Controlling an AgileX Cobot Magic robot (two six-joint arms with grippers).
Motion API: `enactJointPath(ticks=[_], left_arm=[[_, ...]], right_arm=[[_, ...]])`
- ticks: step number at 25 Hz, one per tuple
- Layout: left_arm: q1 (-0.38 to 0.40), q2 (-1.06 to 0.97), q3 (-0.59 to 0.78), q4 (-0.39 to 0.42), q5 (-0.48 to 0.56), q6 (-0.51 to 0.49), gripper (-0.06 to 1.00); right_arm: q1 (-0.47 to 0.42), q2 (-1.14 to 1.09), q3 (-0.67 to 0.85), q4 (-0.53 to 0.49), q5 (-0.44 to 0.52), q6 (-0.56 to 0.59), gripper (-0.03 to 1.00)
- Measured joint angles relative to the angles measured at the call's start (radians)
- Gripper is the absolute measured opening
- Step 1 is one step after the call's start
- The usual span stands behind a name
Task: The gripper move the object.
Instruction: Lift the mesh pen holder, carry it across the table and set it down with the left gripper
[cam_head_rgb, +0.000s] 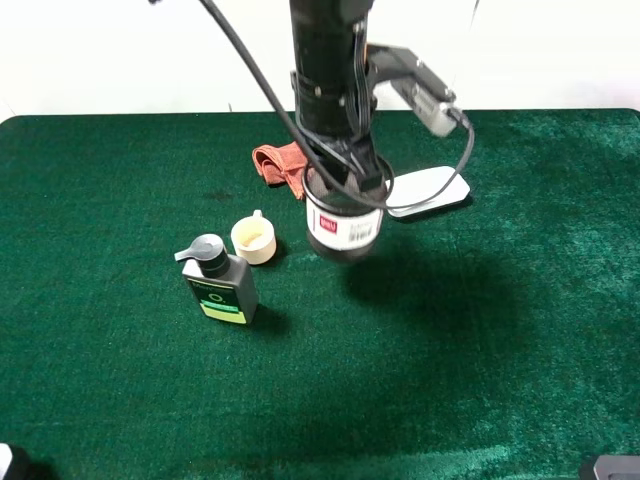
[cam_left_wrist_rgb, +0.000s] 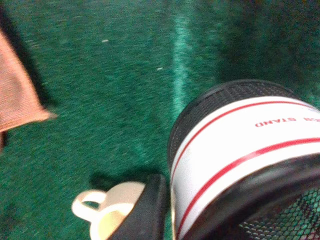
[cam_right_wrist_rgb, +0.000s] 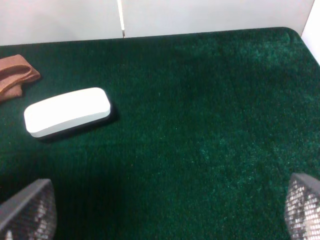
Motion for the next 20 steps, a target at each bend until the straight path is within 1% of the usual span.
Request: enactJointPath(ticks=[4, 7, 12, 20], left_arm=[[0.038, -0.006, -0.051, 0.014, 0.011, -0.011, 0.07], [0.083, -0.019, -0.057, 0.016, 0.011, -0.018, 0.07], [0.167, -0.031, -0.058, 0.016, 0.011, -0.062, 0.07], [0.298, -0.033, -0.057, 0.019, 0.011, -0.076, 0.07]], right_arm=[[0.000, 0.000, 0.000, 0.000, 0.000, 0.000, 0.69], [0.000, 0.000, 0.000, 0.000, 0.000, 0.000, 0.69], [0.000, 0.000, 0.000, 0.000, 0.000, 0.000, 0.69], [0.000, 0.000, 0.000, 0.000, 0.000, 0.000, 0.69]])
